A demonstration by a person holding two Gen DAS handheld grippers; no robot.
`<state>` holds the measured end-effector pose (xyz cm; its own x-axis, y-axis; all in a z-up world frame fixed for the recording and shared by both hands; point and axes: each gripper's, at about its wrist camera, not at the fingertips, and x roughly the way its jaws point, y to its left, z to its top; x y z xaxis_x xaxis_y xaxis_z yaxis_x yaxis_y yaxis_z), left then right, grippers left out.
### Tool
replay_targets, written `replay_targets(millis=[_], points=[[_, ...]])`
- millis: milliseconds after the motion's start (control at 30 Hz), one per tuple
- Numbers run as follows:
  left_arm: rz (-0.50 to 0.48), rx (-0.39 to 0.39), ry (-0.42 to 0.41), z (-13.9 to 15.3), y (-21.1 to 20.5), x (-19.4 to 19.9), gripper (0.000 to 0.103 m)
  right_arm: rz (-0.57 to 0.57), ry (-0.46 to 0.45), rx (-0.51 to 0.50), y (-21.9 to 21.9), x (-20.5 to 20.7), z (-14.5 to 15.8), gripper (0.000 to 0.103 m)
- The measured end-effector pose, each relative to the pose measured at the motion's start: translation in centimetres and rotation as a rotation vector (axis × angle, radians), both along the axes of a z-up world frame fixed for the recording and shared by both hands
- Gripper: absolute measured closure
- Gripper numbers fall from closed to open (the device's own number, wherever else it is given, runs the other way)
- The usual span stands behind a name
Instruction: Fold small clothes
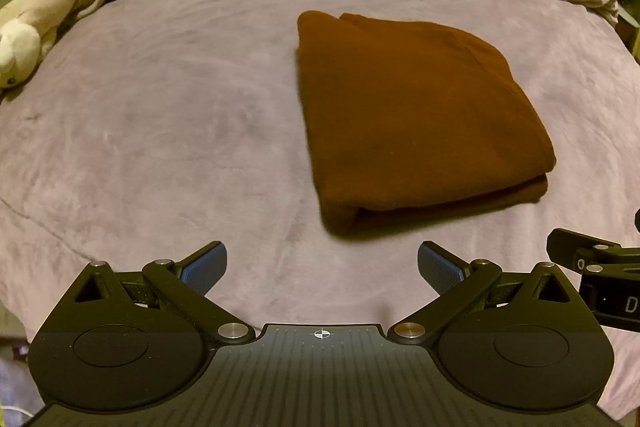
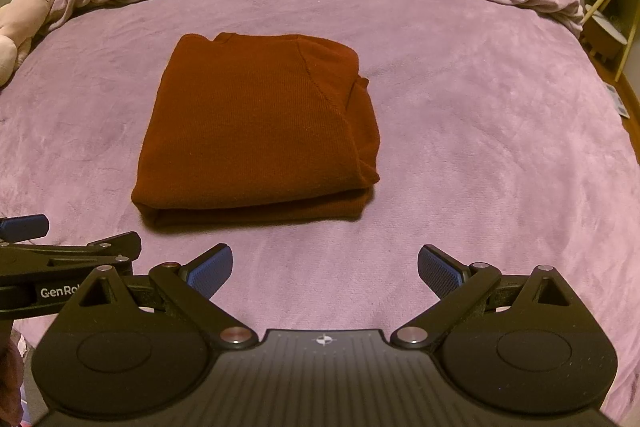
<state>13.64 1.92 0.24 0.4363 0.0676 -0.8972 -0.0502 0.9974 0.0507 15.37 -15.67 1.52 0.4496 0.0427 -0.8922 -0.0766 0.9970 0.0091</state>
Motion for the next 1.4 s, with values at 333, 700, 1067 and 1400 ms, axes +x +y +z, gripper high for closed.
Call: replay_targets(millis=[333,700,1067,1400], points=[[-0.003,-0.002,0.007,-0.25,0.01,-0.06,0.0,-0.003,0.005,0.002,-0.04,-0.01,-0.11,0.004],[-0.004,-0.014,0.014,-0.42,0.01,-0.11,0.0,-0.004,0.001,0.009,-0.24,-0.29,-0.28,0.004],[-0.002,-0.03,0.011,-0.63,0.09,-0.42,0.0,-0.009,-0.003,0.012,-0.42,-0.39,-0.23,0.004],[-0.012,0.014,0.01,-0.74,-0.15,-0.48,0.0,-0.006,-0.002,0.004,-0.28,-0.5,-0.23,0.004]])
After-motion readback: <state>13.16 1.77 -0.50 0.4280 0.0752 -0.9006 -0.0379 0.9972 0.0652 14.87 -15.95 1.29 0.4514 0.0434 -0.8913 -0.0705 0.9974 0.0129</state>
